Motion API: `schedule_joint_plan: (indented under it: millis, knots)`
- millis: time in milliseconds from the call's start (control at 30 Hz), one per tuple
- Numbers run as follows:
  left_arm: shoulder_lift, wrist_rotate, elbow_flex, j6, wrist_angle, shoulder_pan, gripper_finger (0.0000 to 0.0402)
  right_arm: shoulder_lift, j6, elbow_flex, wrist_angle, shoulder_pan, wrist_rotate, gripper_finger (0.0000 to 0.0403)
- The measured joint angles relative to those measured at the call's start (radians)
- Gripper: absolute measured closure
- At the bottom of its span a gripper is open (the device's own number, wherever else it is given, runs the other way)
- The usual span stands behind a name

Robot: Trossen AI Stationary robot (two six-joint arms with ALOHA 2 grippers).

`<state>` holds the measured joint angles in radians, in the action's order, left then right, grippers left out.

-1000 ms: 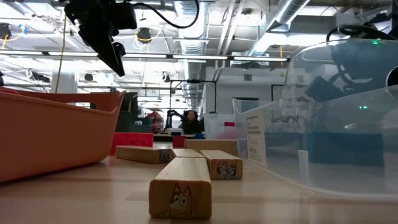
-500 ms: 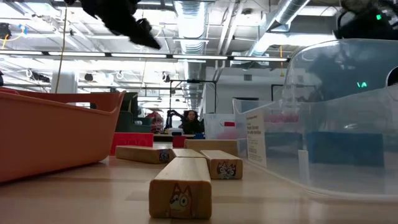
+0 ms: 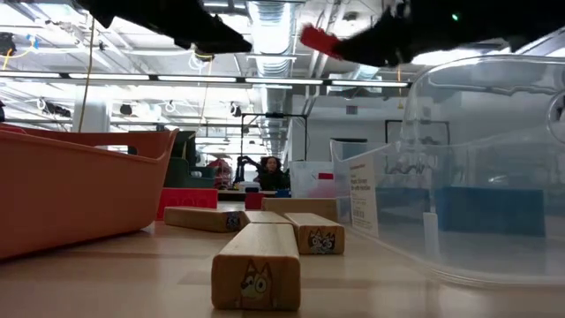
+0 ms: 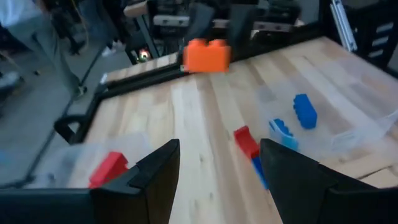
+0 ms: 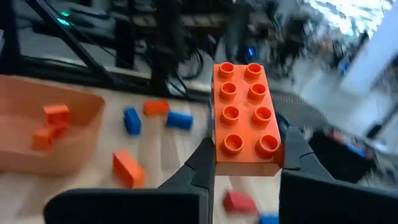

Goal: Sort blocks
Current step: Put the orange game piece into the orange bin

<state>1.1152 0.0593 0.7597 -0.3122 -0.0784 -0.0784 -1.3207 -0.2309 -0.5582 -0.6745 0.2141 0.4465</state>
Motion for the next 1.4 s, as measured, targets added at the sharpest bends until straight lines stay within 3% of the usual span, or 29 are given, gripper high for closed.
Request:
schedule_joint_plan:
  millis: [100,200,300,433,767,867,1033,1167,1400]
  knots:
    - [0.000,-0.011,0.000,0.077,0.037,0.000,0.0187,-0.059,-0.037,-0.064,0.010,0.007,-0.005,0.0346]
    - [0.000,-0.037,0.000,0.090,0.112,0.000,0.0183,-0.105,-0.036,-0.169,0.133,-0.011,-0.018,0.0346]
    - [0.000,-0.067,0.000,0.081,0.147,0.000,0.0166,-0.169,-0.031,-0.289,0.264,-0.039,-0.086,0.0346]
    - [0.000,-0.072,0.000,0.077,0.147,0.000,0.0136,-0.242,-0.059,-0.398,0.305,-0.060,-0.146,0.0346]
    - [0.000,-0.043,0.000,0.026,0.148,0.050,0.0109,-0.355,-0.115,-0.546,0.349,-0.085,-0.159,0.0346]
    - [0.000,-0.071,0.000,-0.011,0.119,0.083,0.0109,-0.371,-0.112,-0.557,0.360,-0.093,-0.159,0.0346]
    - [0.000,-0.212,0.000,-0.071,0.076,0.119,0.0109,-0.370,-0.110,-0.559,0.356,-0.093,-0.158,0.0346]
    - [0.000,-0.231,0.000,-0.115,0.038,0.137,0.0128,-0.368,-0.096,-0.559,0.360,-0.091,-0.156,0.0346]
    - [0.000,-0.265,0.000,-0.137,0.032,0.141,0.0209,-0.367,-0.085,-0.561,0.380,-0.090,-0.136,0.0346]
